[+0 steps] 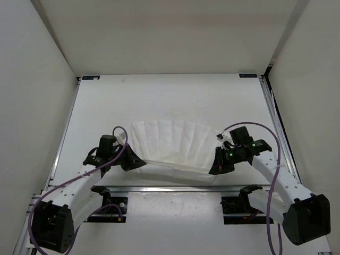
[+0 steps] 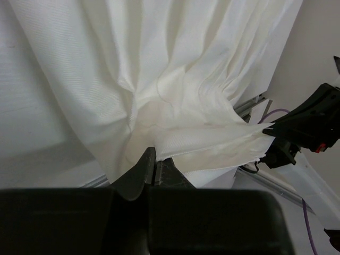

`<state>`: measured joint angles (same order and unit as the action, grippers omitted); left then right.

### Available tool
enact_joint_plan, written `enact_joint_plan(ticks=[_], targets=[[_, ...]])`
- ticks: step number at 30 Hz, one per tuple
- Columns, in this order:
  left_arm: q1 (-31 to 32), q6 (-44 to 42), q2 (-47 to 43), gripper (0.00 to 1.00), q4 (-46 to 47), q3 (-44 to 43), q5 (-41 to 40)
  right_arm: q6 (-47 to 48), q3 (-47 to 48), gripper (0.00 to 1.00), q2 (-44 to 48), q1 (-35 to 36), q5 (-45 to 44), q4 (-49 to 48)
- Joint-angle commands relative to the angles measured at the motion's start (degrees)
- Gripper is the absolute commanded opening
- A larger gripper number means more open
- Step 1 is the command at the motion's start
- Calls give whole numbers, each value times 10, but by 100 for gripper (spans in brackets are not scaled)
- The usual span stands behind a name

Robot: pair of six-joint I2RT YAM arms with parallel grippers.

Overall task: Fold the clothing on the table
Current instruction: Fold the skirt

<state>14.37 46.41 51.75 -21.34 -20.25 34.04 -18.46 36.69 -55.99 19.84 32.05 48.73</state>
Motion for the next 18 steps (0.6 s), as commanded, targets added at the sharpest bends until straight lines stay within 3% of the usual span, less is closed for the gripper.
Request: enact_joint_plan(ticks=[1,5,18], targets=[[-5,2,-42,0,-28,-45,-41,18,35,0,0,-3,-5,66],[-10,9,-32,0,-23,-78,-61,11,58,0,-18,-4,-7,54],[-7,-55,225,0,61,-270,-119,41,206,0,-171,-74,-36,-50]])
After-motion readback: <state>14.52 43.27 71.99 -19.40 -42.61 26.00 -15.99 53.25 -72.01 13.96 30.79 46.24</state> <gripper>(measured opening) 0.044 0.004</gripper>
